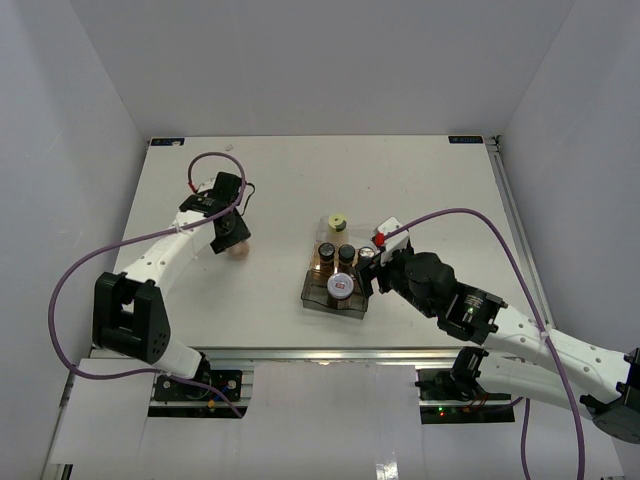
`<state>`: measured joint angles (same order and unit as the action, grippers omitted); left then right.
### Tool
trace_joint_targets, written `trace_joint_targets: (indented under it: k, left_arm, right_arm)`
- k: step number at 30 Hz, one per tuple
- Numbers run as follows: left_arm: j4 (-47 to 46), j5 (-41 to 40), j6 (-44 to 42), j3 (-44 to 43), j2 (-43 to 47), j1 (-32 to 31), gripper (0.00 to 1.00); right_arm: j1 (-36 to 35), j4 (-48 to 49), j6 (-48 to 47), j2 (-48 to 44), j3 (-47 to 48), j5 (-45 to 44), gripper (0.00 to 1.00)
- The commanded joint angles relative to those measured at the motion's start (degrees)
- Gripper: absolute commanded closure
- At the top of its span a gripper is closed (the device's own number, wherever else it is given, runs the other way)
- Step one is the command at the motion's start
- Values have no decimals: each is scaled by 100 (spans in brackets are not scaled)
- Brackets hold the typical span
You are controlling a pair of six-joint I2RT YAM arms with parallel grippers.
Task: Organize the condiment bottles
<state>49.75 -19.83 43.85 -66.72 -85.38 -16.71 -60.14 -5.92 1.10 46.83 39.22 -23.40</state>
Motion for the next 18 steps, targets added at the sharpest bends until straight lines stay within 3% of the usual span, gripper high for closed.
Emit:
trace_joint_targets:
  k: [1, 9, 18]
  left_arm:
    - [-552, 476, -578, -337, 9, -405, 100]
    - [-625, 382, -682, -634, -567, -1189, 100]
    - [-605, 433, -745, -706, -978, -1552, 100]
  right_arm:
    - [-33, 163, -31, -84, 24, -183, 15]
    - [-33, 160, -31, -35, 33, -212, 15]
    - [-33, 161, -31, -17, 33, -236, 15]
